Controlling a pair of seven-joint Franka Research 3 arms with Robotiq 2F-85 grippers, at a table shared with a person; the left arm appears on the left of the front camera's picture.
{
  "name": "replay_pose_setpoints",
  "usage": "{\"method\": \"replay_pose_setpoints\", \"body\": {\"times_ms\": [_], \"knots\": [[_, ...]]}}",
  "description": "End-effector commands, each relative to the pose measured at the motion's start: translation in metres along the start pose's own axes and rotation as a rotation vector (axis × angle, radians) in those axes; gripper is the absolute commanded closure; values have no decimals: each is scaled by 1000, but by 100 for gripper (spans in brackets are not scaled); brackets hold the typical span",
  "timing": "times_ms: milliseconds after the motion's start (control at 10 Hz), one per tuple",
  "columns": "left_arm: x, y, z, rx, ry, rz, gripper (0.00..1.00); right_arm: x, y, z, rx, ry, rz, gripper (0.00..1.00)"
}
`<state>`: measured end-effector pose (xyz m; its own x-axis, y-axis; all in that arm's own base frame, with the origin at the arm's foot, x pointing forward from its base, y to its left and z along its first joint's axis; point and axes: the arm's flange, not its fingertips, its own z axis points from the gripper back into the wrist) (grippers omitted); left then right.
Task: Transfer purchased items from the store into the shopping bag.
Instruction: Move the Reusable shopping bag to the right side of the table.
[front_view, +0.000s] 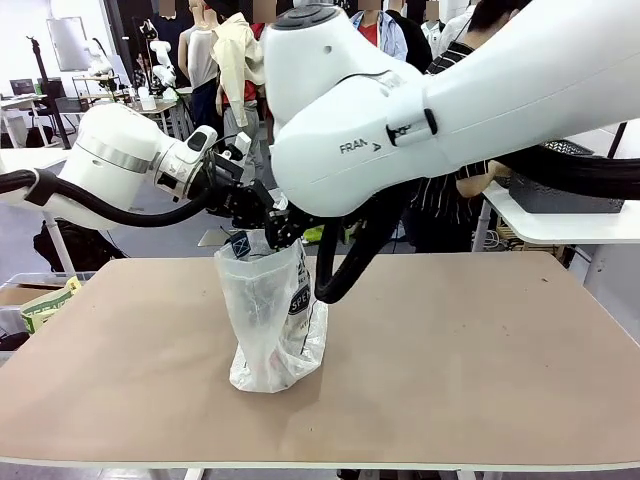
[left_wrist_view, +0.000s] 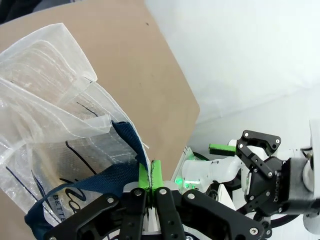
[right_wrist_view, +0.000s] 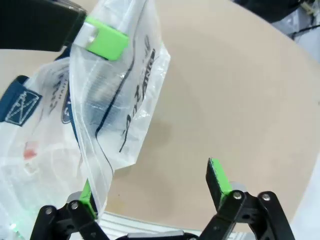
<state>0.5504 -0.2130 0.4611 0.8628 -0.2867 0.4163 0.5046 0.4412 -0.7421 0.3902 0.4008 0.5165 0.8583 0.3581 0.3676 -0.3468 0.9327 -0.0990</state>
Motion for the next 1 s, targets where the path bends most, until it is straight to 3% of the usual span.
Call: {"method": "replay_pose_setpoints", "body": {"times_ms": [0,500,700,900], "knots": [[-6,-2,5,12,-24,2,100,-20,-25,3,47,-32,-49,0],[-6,-3,-2,31,6,-13,100,-44,-78,24,356,-251,-192,0],[-6,-3,-3,29,11,-17,100,-44,-83,24,390,-274,-215,0],[-10,-5,10,60,-23,-32,100,-50,-100,29,339,-266,-284,0]]}}
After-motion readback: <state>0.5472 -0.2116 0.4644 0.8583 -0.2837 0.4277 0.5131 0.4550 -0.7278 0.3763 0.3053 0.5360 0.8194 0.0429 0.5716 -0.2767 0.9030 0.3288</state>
